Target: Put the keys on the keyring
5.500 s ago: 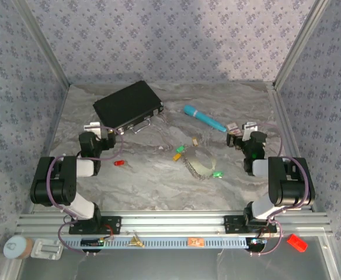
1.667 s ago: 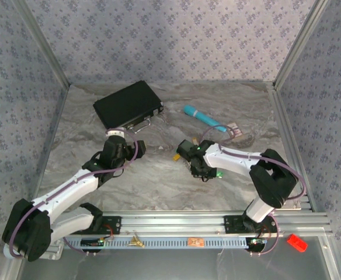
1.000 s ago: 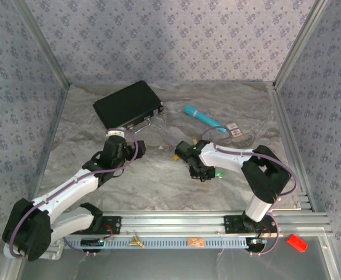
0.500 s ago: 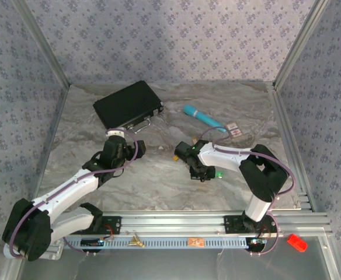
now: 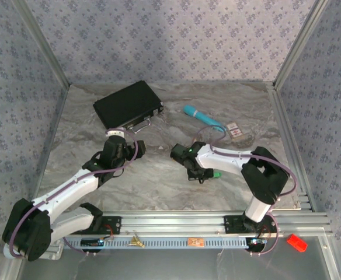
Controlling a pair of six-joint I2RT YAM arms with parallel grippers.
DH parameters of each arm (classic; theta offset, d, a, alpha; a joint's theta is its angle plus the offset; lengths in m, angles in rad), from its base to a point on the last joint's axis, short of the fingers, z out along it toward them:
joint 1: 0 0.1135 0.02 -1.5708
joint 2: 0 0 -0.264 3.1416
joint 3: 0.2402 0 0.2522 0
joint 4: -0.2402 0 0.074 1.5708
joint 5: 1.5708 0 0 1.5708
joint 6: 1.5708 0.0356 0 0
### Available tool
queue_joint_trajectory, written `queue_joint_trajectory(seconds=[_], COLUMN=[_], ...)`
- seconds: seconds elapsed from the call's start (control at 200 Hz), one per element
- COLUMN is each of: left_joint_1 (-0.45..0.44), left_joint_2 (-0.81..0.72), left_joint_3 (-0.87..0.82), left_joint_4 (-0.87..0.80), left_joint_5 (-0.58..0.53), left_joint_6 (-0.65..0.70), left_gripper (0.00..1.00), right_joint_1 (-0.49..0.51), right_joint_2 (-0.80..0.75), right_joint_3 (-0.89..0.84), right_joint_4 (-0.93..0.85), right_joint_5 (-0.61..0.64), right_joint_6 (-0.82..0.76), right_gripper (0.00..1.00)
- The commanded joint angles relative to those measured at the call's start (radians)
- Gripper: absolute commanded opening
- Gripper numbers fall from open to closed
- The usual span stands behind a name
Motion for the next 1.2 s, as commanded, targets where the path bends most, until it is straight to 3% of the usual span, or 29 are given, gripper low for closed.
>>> queue_joint_trajectory(seconds=[0.0,0.225,0.345,0.735,0.92,1.194], left_joint_1=[-0.006,-0.007,-0.009,-0.006,0.006,0.047], left_joint_2=[-0.019,-0.052,-0.080,-0.081,-0.046,0.009], left_joint_3=[0.030,0.048,0.065,0.193,0.190,0.206], left_joint_4=[-0.013,0.022,0.041,0.043,0.165,0.278], left_joint_5=[-0.019,0.023,0.061,0.070,0.221,0.344], left_joint_6=[0.015,0.144,0.262,0.599,0.831,0.947], left_gripper=[0.95,0.95,0.92,0.90,0.90,0.81], right_joint_1=[0.044,0.051,0.027,-0.156,-0.226,-0.243], right_joint_2=[-0.098,-0.280,-0.383,-0.502,-0.528,-0.542], right_joint_3=[0.013,-0.036,-0.068,-0.088,-0.164,-0.245], right_joint_4=[0.008,0.138,0.273,0.669,0.908,1.091], right_joint_5=[0.128,0.191,0.173,-0.111,-0.243,-0.427], right_joint_6=[-0.074,-0.194,-0.365,-0.789,-0.881,-1.111], right_gripper=[0.00,0.00,0.00,0.00,0.00,0.00])
